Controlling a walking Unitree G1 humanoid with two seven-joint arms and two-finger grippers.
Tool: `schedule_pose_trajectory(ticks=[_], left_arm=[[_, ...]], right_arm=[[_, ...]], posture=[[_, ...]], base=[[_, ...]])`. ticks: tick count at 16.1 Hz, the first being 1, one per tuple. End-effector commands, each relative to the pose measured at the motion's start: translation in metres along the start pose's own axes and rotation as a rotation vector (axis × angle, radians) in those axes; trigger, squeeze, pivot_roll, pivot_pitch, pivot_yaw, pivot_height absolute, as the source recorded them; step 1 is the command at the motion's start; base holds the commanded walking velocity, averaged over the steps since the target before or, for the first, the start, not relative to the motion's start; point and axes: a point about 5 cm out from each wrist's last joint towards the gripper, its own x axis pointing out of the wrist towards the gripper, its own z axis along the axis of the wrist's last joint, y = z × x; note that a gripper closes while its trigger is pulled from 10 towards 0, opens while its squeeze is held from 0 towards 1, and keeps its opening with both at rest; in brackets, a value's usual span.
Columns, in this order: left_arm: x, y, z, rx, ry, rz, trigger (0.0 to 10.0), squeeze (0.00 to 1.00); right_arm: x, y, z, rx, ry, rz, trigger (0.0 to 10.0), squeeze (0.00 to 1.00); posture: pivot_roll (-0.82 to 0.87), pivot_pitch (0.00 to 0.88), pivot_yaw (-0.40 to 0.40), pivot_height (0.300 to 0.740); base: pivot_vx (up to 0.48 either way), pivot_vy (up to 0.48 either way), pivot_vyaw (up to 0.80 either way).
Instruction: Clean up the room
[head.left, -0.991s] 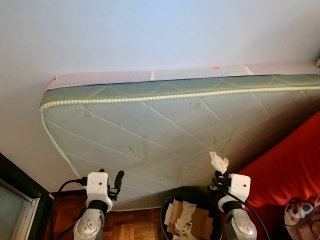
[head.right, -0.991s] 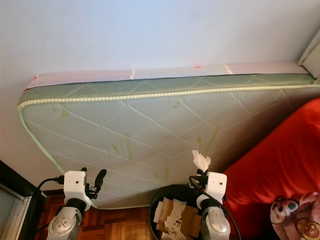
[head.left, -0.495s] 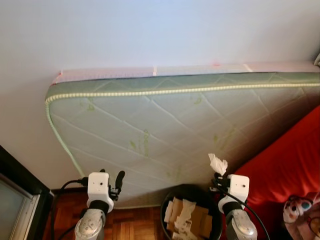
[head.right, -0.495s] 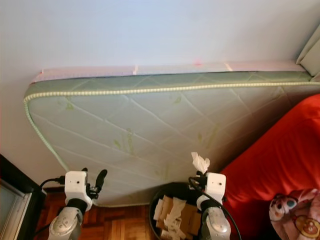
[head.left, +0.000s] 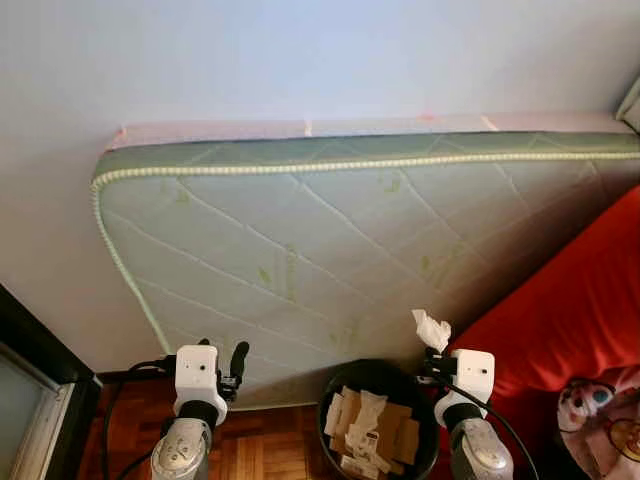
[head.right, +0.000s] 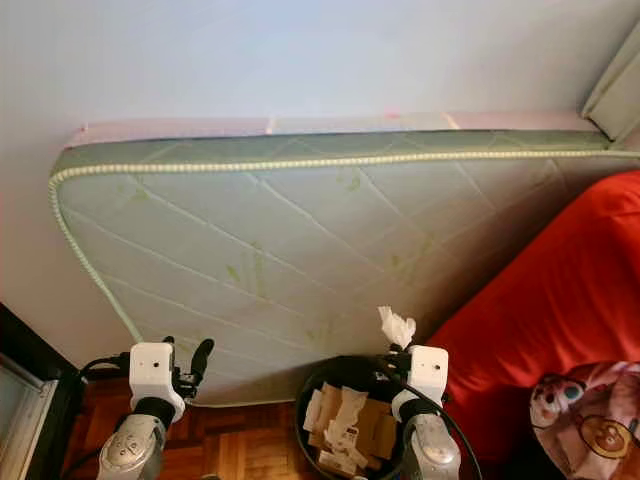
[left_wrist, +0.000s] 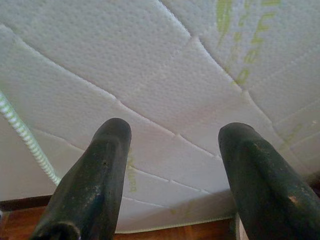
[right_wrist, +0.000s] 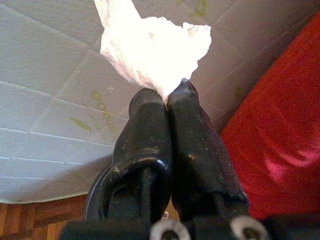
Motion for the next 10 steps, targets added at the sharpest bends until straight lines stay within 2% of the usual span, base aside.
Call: schedule_pose_trajectory(ticks=[1,3,4,6,10], left_arm=[[-0.0011,-0.0007,-0.0042,-0.003,0.024,-0.001,10.0,0.0],[-0.001,-0.0004,-0.0043,-0.001,0.025,-0.001,10.0,0.0],[-0.0009,-0.0005,-0.0044,-0.002,0.025,0.0,10.0,0.0],[-0.0012,-0.0016,-0.0048,-0.001,0.028,-0.006,10.0,0.0],[-0.0023,-0.0017,-0.0056,-0.001,0.031,-0.009,10.0,0.0]], right_arm=[[0.0004,0.0,-0.0011,0.004,0.013,0.0,10.0,0.0],[0.0018,0.001,-0.0036,0.001,0.044,0.004,10.0,0.0],[0.0023,0.0021,-0.0036,0.006,0.046,0.012,10.0,0.0],[0.0014,0.0028,-0.002,0.013,0.018,0.017,10.0,0.0],[0.0011,0.0029,-0.004,0.01,0.034,0.018,10.0,0.0]], posture=[[0.08,0.092,-0.077,0.678],[0.08,0.093,-0.075,0.678],[0.08,0.093,-0.075,0.663],[0.08,0.095,-0.075,0.653],[0.08,0.098,-0.074,0.653]], base=[[0.0,0.0,0.0],[0.0,0.0,0.0],[0.0,0.0,0.0],[0.0,0.0,0.0],[0.0,0.0,0.0]])
